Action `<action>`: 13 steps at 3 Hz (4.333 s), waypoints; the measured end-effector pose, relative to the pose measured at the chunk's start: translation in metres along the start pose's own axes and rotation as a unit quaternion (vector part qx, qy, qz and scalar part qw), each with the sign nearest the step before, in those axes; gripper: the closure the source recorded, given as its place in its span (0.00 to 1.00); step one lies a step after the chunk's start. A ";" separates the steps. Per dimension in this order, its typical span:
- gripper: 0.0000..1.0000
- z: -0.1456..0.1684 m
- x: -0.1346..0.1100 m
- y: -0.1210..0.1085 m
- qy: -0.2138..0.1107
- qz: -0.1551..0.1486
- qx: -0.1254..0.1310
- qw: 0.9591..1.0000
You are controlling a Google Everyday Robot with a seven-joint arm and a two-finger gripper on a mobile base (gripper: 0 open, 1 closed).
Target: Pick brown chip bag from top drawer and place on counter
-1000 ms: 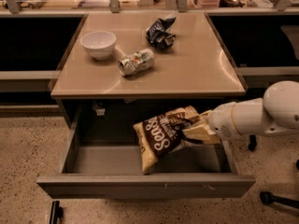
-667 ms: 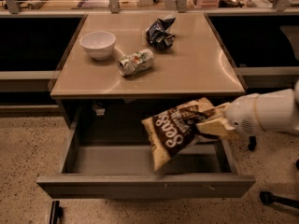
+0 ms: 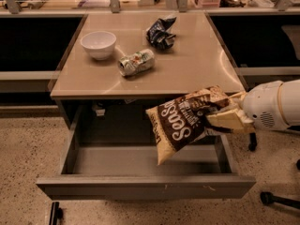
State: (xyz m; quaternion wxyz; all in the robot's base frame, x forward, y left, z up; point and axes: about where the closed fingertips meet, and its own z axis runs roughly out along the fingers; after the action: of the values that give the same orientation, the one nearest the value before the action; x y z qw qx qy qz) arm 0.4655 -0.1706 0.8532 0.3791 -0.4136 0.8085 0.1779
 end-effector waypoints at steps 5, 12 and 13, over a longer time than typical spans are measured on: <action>1.00 -0.073 -0.080 -0.143 -0.086 -0.004 0.144 0.986; 0.12 -0.011 -0.045 -0.279 -0.091 0.086 0.170 0.978; 0.00 -0.011 -0.045 -0.279 -0.091 0.086 0.170 0.978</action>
Offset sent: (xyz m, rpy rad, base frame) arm 0.0165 -0.0470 0.0996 0.0362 -0.2600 -0.1143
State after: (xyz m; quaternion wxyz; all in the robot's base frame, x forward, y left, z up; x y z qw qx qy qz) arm 0.7018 -0.3188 0.9019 0.4990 -0.2546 0.8215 0.1064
